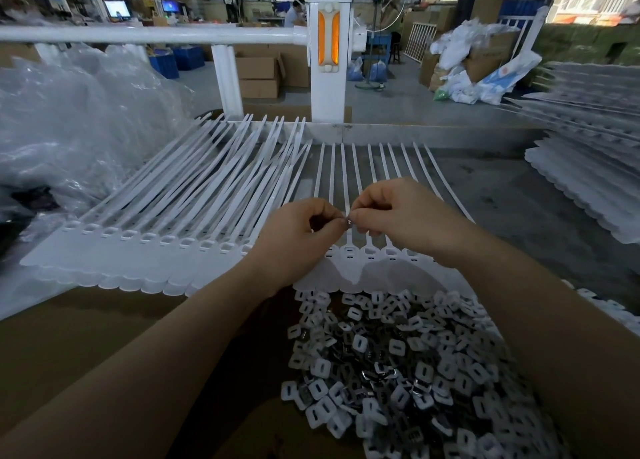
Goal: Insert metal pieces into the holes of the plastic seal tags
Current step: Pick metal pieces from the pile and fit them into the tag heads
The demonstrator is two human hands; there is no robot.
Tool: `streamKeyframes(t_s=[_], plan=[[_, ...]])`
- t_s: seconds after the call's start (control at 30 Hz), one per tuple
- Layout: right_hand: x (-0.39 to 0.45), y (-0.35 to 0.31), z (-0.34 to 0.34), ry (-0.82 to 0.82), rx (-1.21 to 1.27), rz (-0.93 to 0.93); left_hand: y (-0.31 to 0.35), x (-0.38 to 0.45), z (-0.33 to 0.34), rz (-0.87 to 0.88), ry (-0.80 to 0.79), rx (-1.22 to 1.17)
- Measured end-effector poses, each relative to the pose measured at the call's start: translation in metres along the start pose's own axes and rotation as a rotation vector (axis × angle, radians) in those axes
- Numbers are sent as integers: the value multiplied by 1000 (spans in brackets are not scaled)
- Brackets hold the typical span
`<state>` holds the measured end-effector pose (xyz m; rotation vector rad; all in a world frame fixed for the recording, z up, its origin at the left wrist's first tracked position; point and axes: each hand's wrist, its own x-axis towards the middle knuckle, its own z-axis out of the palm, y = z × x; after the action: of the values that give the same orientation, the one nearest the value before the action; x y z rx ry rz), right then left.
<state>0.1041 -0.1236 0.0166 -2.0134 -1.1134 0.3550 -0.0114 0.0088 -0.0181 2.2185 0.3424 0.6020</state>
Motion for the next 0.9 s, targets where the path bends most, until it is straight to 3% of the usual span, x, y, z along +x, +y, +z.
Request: streamKeyframes(t_s=[0.13,0.53,0.73,0.9], plan=[[1,1,-1,-31,-14,46,0,0,-1,-39,-15,-74],[2,0,-2,-65,-28,86,-3,2,2,2,-14,15],[1,3,-3,-73,-159,256,-6,1,5,-6,-50,26],[0,5,-6,-126,-257,377,-13,0,6,36,-135,171]])
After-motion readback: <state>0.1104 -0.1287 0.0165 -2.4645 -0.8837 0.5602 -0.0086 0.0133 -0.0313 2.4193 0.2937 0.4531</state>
